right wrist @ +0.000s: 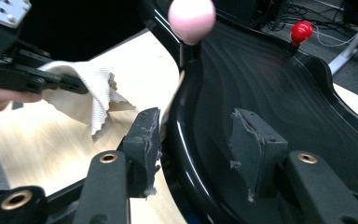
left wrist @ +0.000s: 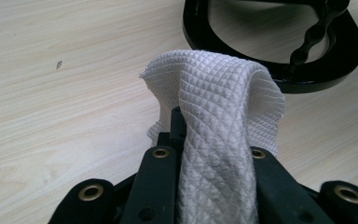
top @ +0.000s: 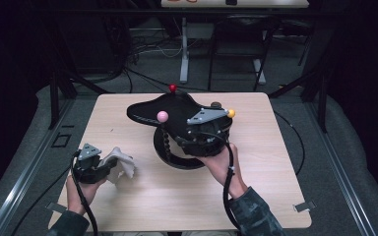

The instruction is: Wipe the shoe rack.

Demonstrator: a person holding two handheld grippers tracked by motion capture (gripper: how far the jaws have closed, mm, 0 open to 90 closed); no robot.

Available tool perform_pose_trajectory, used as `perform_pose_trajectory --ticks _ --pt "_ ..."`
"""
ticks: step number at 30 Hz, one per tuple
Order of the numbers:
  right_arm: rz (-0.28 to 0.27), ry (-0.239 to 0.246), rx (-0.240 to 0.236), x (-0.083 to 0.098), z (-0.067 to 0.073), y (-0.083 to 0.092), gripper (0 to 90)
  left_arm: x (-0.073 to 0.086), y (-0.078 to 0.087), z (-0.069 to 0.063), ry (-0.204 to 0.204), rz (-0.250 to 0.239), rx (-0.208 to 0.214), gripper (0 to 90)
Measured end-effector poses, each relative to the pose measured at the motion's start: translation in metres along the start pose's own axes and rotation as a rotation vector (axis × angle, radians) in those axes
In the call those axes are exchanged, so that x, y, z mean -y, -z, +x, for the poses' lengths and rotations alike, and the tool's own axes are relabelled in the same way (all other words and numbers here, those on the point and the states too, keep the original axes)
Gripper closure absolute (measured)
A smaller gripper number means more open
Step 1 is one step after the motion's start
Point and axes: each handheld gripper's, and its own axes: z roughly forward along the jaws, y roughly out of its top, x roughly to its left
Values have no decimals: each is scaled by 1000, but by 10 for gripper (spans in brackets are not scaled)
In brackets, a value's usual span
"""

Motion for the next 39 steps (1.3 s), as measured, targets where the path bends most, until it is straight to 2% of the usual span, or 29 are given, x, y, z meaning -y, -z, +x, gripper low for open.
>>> perform_pose_trajectory --ticks 1,4,8,10,11,12,13,14,15,19,24,39 --pt "-4 11 -8 -2 2 -4 544 0 0 0 -2 1 0 818" --pt "21 33 41 -6 8 -14 589 0 0 0 -2 1 -1 817" --pt "19 50 42 -6 11 -15 632 0 0 1 3 1 -2 818" --pt "38 72 101 -6 13 -11 654 0 1 1 3 1 -2 817" --pt "4 72 35 -4 10 -11 658 0 1 1 1 1 -2 817" --pt "29 75 92 -3 10 -8 660 0 1 1 1 0 -2 817" --pt "19 70 79 -1 7 -6 660 0 1 1 0 -1 -2 817" --pt "22 71 99 0 6 -4 661 0 1 0 1 -1 -2 817" --pt "16 63 83 2 2 -2 661 0 1 0 1 -2 -3 817" --pt "9 37 111 10 -10 8 658 0 0 0 -1 2 -4 817" --pt "8 6 116 18 -24 19 632 0 0 0 1 0 -5 817" --pt "15 -2 130 28 -35 34 582 0 1 -1 -1 -3 -3 814"
